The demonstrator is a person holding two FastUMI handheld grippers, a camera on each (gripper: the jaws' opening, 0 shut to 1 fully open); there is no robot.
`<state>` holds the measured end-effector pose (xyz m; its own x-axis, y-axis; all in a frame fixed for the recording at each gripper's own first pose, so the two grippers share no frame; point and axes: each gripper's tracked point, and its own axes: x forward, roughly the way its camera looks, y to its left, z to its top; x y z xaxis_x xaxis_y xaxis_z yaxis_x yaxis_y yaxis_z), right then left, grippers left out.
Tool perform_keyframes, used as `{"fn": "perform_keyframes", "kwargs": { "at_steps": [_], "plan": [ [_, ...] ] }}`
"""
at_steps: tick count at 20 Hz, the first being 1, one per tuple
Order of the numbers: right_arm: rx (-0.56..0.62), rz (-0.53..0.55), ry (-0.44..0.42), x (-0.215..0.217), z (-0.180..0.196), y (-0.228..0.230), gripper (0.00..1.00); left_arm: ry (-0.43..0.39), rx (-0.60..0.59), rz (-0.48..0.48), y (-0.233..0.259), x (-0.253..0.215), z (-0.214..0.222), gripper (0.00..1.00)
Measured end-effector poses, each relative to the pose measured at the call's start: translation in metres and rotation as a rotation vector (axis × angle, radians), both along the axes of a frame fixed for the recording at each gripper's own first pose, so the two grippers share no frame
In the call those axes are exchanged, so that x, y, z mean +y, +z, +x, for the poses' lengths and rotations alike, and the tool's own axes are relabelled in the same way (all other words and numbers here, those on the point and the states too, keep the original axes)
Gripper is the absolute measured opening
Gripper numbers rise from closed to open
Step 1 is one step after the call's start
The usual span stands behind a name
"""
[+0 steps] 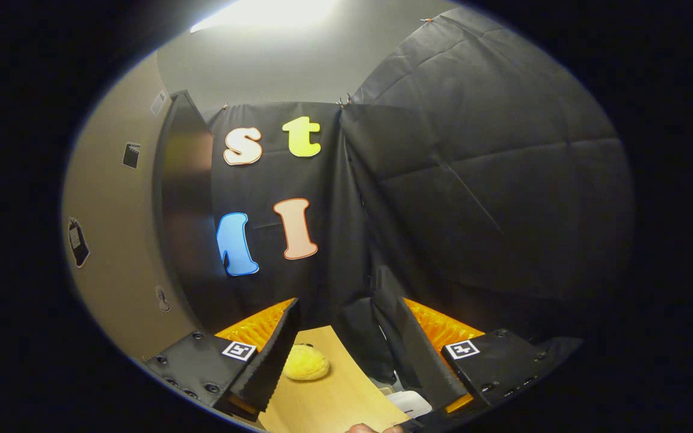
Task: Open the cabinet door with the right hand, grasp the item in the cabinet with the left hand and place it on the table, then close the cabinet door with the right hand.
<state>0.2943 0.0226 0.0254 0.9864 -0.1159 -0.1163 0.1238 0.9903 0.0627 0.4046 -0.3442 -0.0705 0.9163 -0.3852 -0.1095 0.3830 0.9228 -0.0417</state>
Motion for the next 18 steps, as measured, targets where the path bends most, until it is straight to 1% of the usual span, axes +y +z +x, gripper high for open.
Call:
{"fn": "perform_keyframes", "kwargs": {
  "at_steps": [1,2,6,7,8,10,11,12,13,15,16,18],
  "plan": [
    [0.007,-0.003,-0.002,-0.003,0.004,-0.003,0.98,0.005,-0.006,0.006,0.0,-0.002,0.008,0.99],
    [0.013,-0.004,0.001,-0.004,0.007,-0.006,0.98,0.011,-0.012,0.011,0.0,-0.002,0.013,0.96],
    [0.03,0.013,0.005,-0.011,0.016,-0.015,0.98,0.003,-0.021,0.032,-0.007,-0.016,0.033,0.96],
    [0.038,0.018,0.003,-0.012,0.017,-0.017,0.98,0.0,-0.015,0.036,-0.011,-0.021,0.035,0.98],
    [0.046,0.02,0.001,-0.015,0.018,-0.021,0.98,0.002,-0.008,0.043,-0.015,-0.025,0.037,0.97],
    [0.063,0.027,-0.007,-0.02,0.021,-0.027,0.98,0.025,-0.008,0.079,-0.023,-0.027,0.045,0.93],
    [0.072,0.032,-0.006,-0.021,0.023,-0.03,0.98,0.031,-0.008,0.099,-0.026,-0.028,0.046,0.95],
    [0.078,0.039,-0.003,-0.021,0.023,-0.034,0.98,0.039,-0.011,0.11,-0.029,-0.028,0.047,0.95],
    [0.082,0.046,0.002,-0.021,0.023,-0.035,0.98,0.06,-0.017,0.12,-0.029,-0.027,0.051,0.84],
    [0.094,0.05,0.011,-0.019,0.026,-0.041,0.98,0.049,0.001,0.121,-0.036,-0.027,0.056,0.6],
    [0.101,0.049,0.015,-0.017,0.026,-0.043,0.98,0.048,0.012,0.113,-0.04,-0.026,0.056,0.6],
    [0.115,0.043,0.022,-0.016,0.029,-0.049,0.98,0.035,0.014,0.097,-0.039,-0.028,0.054,0.52]
  ]
}}
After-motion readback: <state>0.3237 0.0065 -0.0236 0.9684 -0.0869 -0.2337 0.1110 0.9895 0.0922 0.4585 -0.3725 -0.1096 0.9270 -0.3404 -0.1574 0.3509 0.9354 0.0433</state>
